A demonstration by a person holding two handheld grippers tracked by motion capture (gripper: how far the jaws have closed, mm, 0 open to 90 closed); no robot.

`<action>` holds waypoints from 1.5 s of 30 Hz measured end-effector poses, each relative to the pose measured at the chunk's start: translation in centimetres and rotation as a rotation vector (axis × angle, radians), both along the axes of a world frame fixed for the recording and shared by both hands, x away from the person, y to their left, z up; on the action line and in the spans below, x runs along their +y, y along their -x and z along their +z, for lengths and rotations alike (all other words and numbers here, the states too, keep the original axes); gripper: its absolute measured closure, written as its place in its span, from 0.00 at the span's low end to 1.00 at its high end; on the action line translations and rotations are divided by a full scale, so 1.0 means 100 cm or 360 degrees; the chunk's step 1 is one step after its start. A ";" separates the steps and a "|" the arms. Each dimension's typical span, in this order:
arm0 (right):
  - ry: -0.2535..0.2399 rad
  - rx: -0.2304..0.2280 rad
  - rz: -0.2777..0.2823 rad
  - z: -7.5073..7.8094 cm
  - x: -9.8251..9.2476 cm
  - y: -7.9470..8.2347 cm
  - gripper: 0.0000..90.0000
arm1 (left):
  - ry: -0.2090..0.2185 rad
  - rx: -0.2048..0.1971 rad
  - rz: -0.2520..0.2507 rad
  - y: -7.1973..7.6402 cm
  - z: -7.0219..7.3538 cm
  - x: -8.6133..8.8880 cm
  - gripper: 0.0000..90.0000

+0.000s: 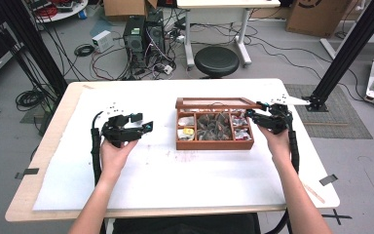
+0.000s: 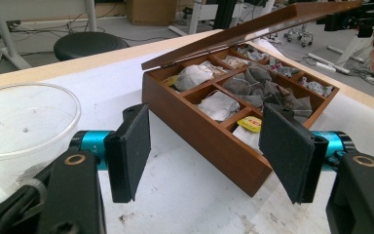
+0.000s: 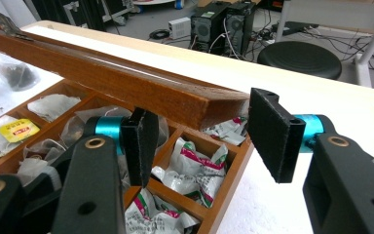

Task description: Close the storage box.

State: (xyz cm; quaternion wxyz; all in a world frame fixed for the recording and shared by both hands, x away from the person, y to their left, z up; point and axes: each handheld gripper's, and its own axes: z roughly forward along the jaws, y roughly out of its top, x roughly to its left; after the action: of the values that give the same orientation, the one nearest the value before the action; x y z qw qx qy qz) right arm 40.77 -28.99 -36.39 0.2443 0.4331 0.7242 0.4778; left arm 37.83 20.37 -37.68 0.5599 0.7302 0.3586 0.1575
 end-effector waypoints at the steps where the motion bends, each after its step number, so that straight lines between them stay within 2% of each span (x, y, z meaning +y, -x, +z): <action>1: 0.0004 0.0000 -0.0002 -0.001 0.000 0.001 0.52 | -0.0002 -0.0001 0.0000 0.000 0.000 0.000 0.40; 6: 0.0018 0.0009 -0.0005 -0.002 0.000 0.003 0.52 | -0.0001 0.0003 -0.0004 0.000 0.000 -0.001 0.40; 14: -0.0061 0.0061 -0.0022 -0.008 -0.002 0.009 0.51 | -0.0002 0.0002 -0.0003 0.000 0.000 -0.001 0.40; 22: -0.0148 0.0158 -0.0033 -0.012 -0.001 0.014 0.51 | -0.0003 0.0007 -0.0006 0.000 -0.001 -0.002 0.40; 45: -0.0150 0.0179 0.0014 -0.022 -0.003 0.031 0.54 | -0.0018 0.0016 -0.0009 -0.001 -0.002 -0.004 0.40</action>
State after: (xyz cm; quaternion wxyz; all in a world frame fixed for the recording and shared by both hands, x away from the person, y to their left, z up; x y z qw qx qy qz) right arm 37.66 -29.28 -38.54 0.1804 0.4670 0.7154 0.4874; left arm 37.92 19.97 -37.90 0.5543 0.7352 0.3584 0.1541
